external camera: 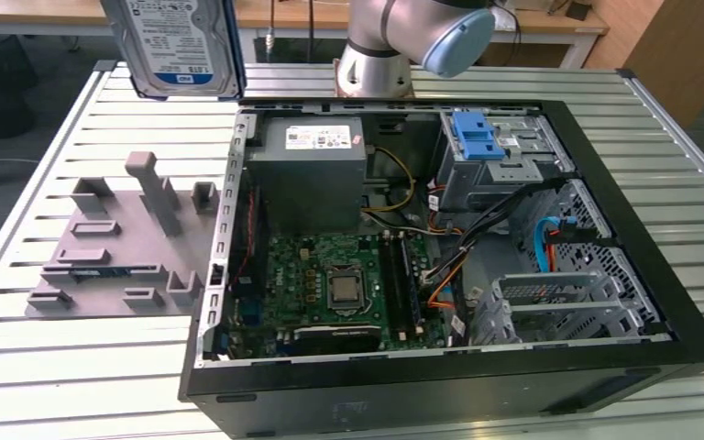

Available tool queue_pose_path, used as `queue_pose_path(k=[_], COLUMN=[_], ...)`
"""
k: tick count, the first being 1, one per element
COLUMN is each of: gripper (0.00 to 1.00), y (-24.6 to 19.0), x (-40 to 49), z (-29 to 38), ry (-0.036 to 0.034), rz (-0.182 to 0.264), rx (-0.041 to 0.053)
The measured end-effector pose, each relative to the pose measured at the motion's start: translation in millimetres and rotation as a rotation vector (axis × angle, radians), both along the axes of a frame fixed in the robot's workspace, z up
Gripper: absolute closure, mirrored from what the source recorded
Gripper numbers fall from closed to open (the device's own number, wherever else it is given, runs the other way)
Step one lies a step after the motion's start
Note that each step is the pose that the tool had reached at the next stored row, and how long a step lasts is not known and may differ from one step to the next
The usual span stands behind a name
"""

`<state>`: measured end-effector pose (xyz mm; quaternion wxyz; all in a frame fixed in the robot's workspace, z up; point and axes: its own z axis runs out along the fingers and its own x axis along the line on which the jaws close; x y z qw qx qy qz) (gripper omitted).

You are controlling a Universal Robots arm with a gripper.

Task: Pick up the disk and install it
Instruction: 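Pick up the disk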

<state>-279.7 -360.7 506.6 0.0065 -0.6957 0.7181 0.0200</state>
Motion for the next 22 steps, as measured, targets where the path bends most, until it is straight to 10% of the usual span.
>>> queue_pose_path(k=[22], gripper=[0.64], y=[0.0], x=[12.1], z=[0.0], ry=[0.0], rz=[0.0], rx=[0.0])
